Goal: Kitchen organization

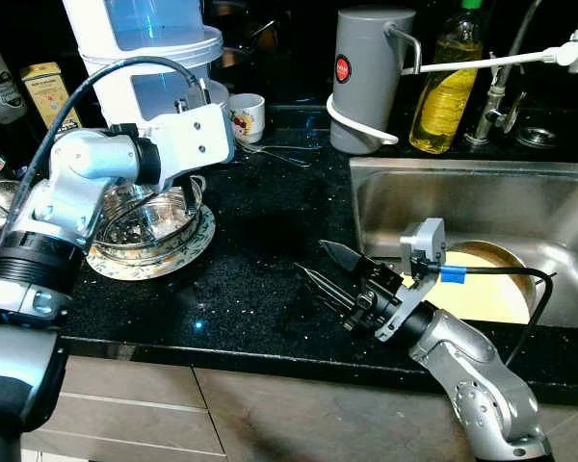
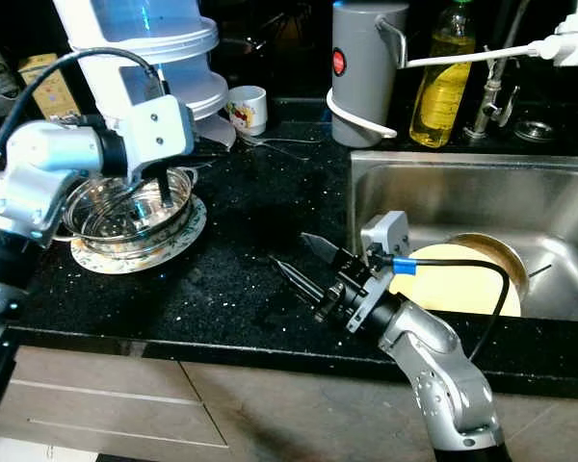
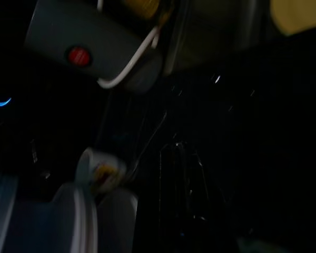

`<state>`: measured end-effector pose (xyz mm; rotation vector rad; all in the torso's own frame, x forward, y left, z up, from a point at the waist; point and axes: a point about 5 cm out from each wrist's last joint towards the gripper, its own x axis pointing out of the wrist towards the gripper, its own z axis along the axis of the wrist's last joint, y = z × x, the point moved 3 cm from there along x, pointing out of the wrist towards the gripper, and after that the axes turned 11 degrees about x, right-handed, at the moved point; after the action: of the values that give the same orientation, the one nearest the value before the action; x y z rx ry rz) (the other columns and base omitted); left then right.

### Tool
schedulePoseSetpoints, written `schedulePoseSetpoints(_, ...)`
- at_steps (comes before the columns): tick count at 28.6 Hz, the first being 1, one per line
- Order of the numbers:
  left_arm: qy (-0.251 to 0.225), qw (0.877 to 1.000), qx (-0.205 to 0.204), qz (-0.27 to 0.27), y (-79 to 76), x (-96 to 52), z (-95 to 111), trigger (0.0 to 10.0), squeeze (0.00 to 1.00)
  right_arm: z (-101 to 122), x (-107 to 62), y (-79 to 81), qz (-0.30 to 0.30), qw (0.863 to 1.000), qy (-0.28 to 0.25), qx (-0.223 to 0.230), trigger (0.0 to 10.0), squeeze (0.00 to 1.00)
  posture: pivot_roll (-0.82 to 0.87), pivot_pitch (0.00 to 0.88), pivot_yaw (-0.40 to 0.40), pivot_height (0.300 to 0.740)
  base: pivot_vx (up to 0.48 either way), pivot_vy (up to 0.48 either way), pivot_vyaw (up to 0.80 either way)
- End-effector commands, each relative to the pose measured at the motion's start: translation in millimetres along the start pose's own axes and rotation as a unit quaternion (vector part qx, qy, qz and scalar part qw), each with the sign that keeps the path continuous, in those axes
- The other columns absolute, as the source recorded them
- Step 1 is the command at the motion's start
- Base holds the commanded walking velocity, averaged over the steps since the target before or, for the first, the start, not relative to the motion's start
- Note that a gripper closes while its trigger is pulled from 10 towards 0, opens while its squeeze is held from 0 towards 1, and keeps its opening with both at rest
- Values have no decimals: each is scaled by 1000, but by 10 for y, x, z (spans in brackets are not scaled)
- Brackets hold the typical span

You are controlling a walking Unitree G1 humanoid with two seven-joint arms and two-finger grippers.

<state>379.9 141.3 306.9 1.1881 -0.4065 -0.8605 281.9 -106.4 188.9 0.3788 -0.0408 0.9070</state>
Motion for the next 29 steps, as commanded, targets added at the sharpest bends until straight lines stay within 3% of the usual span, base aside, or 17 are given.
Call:
schedulePoseSetpoints(1, 23, 1000, 7, -7, -43, -25, -58, 0, 0, -4, 32, 17, 5, 1000, -2, -1, 10000, 0, -70, 0, 8, 740, 0, 0, 0)
schedulePoseSetpoints(3, 34, 999, 5, -4, -57, -29, -86, 157, 0, -5, 34, 15, 5, 1000, -1, -1, 10000, 0, -66, 0, 5, 740, 0, 0, 0)
schedulePoseSetpoints(6, 38, 999, -29, 6, -107, -27, -135, 1059, 0, -13, 38, 16, 6, 1000, 0, -1, 10000, 0, -63, 0, 4, 740, 0, 0, 0)
schedulePoseSetpoints(12, 34, 994, -103, -14, -336, 8, -203, 2588, 0, -15, 43, 14, 6, 1000, 0, -1, 10000, 0, -64, 0, 5, 740, 0, 0, 0)
schedulePoseSetpoints(15, 36, 993, -111, -20, -412, 19, -219, 2824, 0, -15, 43, 13, 5, 1000, 0, -2, 10000, 0, -68, 0, 6, 740, 0, 0, 0)
schedulePoseSetpoints(18, 38, 992, -115, -18, -440, 27, -225, 3686, 0, -14, 38, 11, 4, 1000, 1, -2, 10000, 0, -67, 0, 5, 740, 0, 0, 0)
schedulePoseSetpoints(19, 38, 991, -125, -5, -426, 27, -229, 10000, 235, -13, 34, 9, 4, 1000, 1, -3, 10000, 0, -67, 0, 5, 740, 0, 0, 0)
schedulePoseSetpoints(21, 38, 991, -129, 1, -415, 26, -231, 10000, 235, -12, 34, 9, 3, 1000, 1, -4, 10000, 0, -67, 0, 5, 740, 0, 0, 0)
schedulePoseSetpoints(22, 39, 990, -132, 4, -403, 22, -232, 10000, 1000, -12, 33, 9, 3, 1000, 0, -4, 10000, 0, -66, 0, 6, 740, 0, 0, 0)
schedulePoseSetpoints(28, 47, 992, -119, 18, -340, 4, -220, 10000, 1000, -10, 33, 10, 4, 1000, 0, -4, 10000, 0, -66, 0, 4, 740, 0, 0, 0)
schedulePoseSetpoints(29, 48, 992, -114, 22, -318, -2, -211, 10000, 710, -10, 33, 10, 4, 1000, 0, -4, 10000, 0, -67, 0, 4, 740, 0, 0, 0)
